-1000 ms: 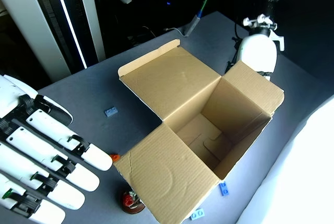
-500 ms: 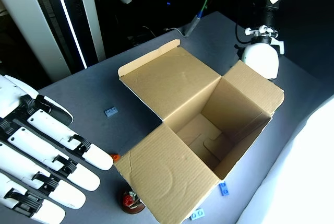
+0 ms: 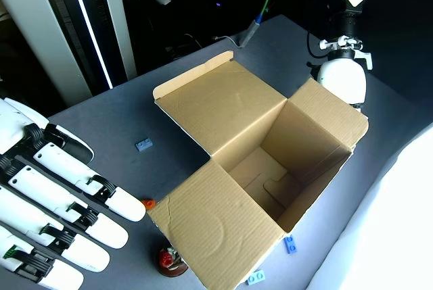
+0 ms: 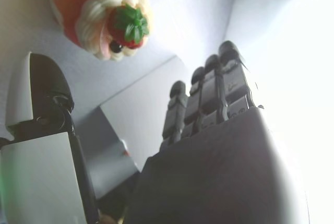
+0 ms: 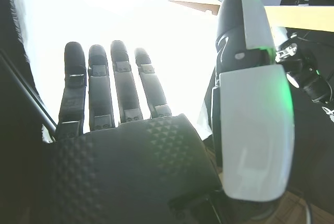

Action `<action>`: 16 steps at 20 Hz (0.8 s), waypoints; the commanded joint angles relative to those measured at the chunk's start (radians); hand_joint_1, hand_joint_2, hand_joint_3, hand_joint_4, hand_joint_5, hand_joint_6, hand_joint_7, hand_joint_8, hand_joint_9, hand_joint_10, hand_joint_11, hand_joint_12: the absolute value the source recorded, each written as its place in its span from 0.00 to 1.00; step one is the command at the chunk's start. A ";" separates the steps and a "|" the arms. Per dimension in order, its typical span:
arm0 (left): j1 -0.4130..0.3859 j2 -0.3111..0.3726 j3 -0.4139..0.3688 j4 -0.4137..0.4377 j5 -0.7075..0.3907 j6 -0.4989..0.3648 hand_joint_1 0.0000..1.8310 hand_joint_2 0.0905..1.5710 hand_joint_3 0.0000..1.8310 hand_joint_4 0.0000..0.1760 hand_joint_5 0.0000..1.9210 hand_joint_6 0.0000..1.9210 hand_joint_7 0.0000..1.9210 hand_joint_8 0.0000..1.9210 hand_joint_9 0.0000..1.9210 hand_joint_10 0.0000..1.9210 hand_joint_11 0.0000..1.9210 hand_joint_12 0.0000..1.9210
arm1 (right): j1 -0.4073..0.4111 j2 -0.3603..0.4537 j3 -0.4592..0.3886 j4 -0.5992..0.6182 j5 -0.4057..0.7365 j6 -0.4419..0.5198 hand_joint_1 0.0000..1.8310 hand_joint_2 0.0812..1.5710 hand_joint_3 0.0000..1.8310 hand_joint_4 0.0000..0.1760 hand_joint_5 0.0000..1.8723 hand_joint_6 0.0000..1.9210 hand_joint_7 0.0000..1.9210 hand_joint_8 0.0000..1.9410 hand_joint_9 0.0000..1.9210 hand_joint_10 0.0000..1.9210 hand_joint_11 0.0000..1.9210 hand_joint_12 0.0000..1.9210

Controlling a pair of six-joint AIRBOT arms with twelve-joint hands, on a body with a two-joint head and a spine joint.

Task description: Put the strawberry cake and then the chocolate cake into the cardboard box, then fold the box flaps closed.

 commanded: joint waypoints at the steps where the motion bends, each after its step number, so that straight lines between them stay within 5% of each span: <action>1: -0.005 0.007 0.003 -0.033 0.083 0.001 0.62 0.54 0.00 0.47 0.01 0.00 0.00 0.00 0.00 0.00 0.00 0.08 | 0.016 0.013 0.002 -0.011 0.113 0.002 0.37 0.62 0.00 0.00 0.06 0.00 0.10 0.00 0.09 0.00 0.00 0.37; 16: 0.053 -0.011 -0.004 -0.021 0.125 -0.046 0.62 0.53 0.00 0.47 0.02 0.00 0.00 0.00 0.00 0.00 0.00 0.10 | 0.016 0.013 0.002 -0.011 0.113 0.002 0.35 0.62 0.00 0.00 0.05 0.00 0.09 0.00 0.08 0.00 0.00 0.35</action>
